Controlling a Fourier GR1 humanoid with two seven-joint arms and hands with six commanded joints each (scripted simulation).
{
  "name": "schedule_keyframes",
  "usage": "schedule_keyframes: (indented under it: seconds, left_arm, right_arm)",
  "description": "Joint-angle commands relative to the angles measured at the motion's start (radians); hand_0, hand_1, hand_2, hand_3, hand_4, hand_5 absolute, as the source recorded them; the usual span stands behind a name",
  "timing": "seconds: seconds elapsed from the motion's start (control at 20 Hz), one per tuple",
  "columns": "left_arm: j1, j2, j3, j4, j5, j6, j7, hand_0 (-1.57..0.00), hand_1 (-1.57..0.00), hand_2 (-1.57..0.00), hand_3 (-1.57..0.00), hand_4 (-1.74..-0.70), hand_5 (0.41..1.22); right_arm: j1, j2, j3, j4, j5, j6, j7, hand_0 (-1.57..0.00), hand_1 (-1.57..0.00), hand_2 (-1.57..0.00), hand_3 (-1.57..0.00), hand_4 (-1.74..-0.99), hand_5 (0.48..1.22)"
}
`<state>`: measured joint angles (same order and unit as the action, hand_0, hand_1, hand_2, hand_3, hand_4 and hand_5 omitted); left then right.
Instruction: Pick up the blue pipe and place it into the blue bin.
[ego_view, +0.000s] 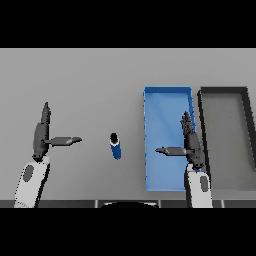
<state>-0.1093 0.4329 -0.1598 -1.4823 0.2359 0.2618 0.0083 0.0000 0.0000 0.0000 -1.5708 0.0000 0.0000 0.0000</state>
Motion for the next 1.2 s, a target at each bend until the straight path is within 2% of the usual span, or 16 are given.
schedule_keyframes:
  seconds: [0.0, 0.25, 0.3, 0.35, 0.4, 0.6, 0.8, 0.9, 1.1, 1.15]
  left_arm:
    - [-0.002, -0.003, -0.001, 0.000, -0.001, 0.002, -0.003, 0.00, 0.00, 0.00, 0.00, -0.97, 0.593]
    - [-0.031, -0.022, -0.019, 0.000, -0.020, 0.021, 0.015, 0.00, 0.00, 0.00, 0.00, -0.97, 0.593]
    - [0.000, 0.039, -0.046, 0.003, -0.026, -0.081, -0.049, 0.00, 0.00, 0.00, 0.00, -0.97, 0.593]
    - [0.017, 0.088, -0.050, 0.014, -0.026, -0.147, -0.089, 0.00, 0.00, 0.00, 0.00, -0.96, 0.592]
    - [0.033, 0.112, -0.064, 0.013, -0.036, -0.185, -0.122, 0.00, 0.00, 0.00, 0.00, -0.96, 0.590]
    - [0.020, 0.136, -0.074, 0.036, -0.028, -0.252, -0.139, 0.00, 0.00, 0.00, 0.00, -0.96, 0.594]
    - [0.070, 0.185, -0.106, -0.027, -0.009, -0.351, -0.184, 0.00, 0.00, 0.00, 0.00, -0.99, 0.573]
    - [0.095, 0.210, -0.136, -0.066, -0.013, -0.395, -0.175, 0.00, 0.00, 0.00, 0.00, -1.03, 0.549]
    - [0.099, 0.176, -0.238, -0.134, -0.036, -0.450, -0.106, 0.00, 0.00, 0.00, 0.00, -1.11, 0.497]
    - [0.092, 0.165, -0.259, -0.152, -0.053, -0.442, -0.082, 0.00, 0.00, 0.00, 0.00, -1.13, 0.485]
  right_arm:
    - [-0.002, -0.003, -0.003, 0.001, -0.002, 0.000, 0.002, 0.00, 0.00, 0.00, 0.00, -1.205, 0.629]
    - [-0.030, -0.024, -0.026, 0.023, -0.020, 0.012, 0.015, 0.00, 0.00, 0.00, 0.00, -1.205, 0.629]
    - [0.009, -0.091, 0.002, -0.017, 0.049, 0.029, -0.076, 0.00, 0.00, 0.00, 0.00, -1.205, 0.629]
    - [0.037, -0.129, 0.021, -0.046, 0.094, 0.036, -0.120, 0.00, 0.00, 0.00, 0.00, -1.201, 0.628]
    - [0.058, -0.149, 0.033, -0.064, 0.125, 0.036, -0.133, 0.00, 0.00, 0.00, 0.00, -1.197, 0.627]
    - [0.082, -0.163, 0.054, -0.091, 0.149, 0.047, -0.127, 0.00, 0.00, 0.00, 0.00, -1.206, 0.625]
    - [0.092, -0.178, 0.058, -0.115, 0.154, 0.052, -0.126, 0.00, 0.00, 0.00, 0.00, -1.181, 0.619]
    - [0.084, -0.175, 0.055, -0.098, 0.148, 0.055, -0.117, 0.00, 0.00, 0.00, 0.00, -1.179, 0.616]
    - [0.084, -0.189, 0.058, -0.106, 0.163, 0.055, -0.118, 0.00, 0.00, 0.00, 0.00, -1.164, 0.617]
    - [0.078, -0.179, 0.060, -0.111, 0.156, 0.056, -0.103, 0.00, 0.00, 0.00, 0.00, -1.174, 0.618]
